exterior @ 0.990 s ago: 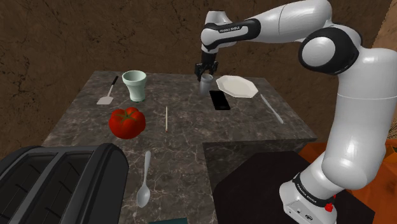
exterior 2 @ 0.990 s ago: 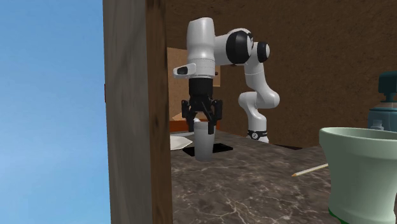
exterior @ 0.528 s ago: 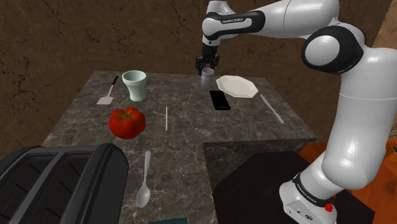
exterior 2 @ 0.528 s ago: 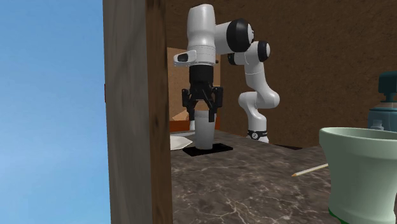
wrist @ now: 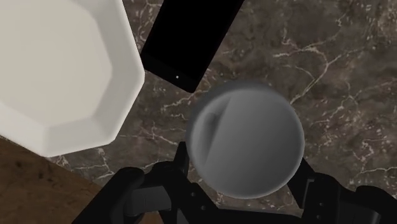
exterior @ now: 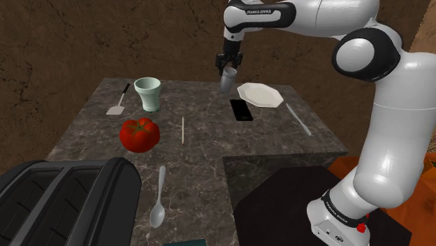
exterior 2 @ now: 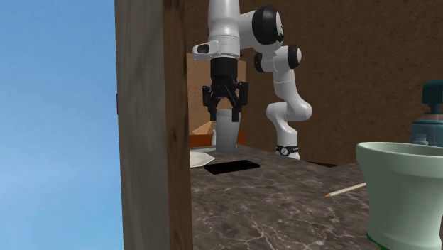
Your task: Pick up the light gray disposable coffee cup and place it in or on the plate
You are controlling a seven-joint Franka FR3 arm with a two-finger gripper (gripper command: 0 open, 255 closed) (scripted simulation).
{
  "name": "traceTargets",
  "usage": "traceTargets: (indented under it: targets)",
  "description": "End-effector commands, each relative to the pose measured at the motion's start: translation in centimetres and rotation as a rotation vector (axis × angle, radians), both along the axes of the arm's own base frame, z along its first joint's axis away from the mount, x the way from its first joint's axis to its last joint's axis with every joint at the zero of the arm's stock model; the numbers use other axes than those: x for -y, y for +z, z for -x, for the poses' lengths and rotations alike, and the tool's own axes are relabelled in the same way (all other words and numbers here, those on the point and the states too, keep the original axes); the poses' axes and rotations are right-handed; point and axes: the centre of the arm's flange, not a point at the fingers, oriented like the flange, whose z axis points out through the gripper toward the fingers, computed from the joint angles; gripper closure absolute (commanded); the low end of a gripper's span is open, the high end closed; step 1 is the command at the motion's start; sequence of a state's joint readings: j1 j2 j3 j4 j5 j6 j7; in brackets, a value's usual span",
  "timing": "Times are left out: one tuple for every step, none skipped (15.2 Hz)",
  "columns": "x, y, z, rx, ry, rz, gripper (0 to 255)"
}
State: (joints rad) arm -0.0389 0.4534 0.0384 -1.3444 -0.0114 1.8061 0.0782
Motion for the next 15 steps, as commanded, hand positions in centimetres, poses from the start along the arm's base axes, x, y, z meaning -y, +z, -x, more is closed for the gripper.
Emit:
traceTargets:
  targets:
    - [1.2,0.5,0.2,0.0,0.0,0.0,255]
    - [2.5,0.6,0.5,0.0,0.0,0.0,255]
    - [3.8,0.8,0.7,0.0,0.0,0.0,255]
    - [5.1,1.0,0.9,0.0,0.0,0.0,255]
    - [6.4,1.1,1.2,0.0,0.0,0.0,255]
    - [7.7,1.3,1.4,0.0,0.0,0.0,255]
    - [9.0,1.5,1.6,0.0,0.0,0.0,255]
    - [10.3,1.6,1.9,0.0,0.0,0.0,255]
    - [11.5,1.8,2.1,0.0,0.0,0.0,255]
    - [12.8,1.9,2.4,0.0,0.0,0.0,255]
    - [14.1,2.1,2.6,0.0,0.0,0.0,255]
    - [15.4,2.3,2.8,0.0,0.0,0.0,255]
    - [16.7,2.4,3.1,0.0,0.0,0.0,255]
    - [18.0,2.6,3.3,0.0,0.0,0.0,255]
    - [19.3,2.7,3.5,0.0,0.0,0.0,255]
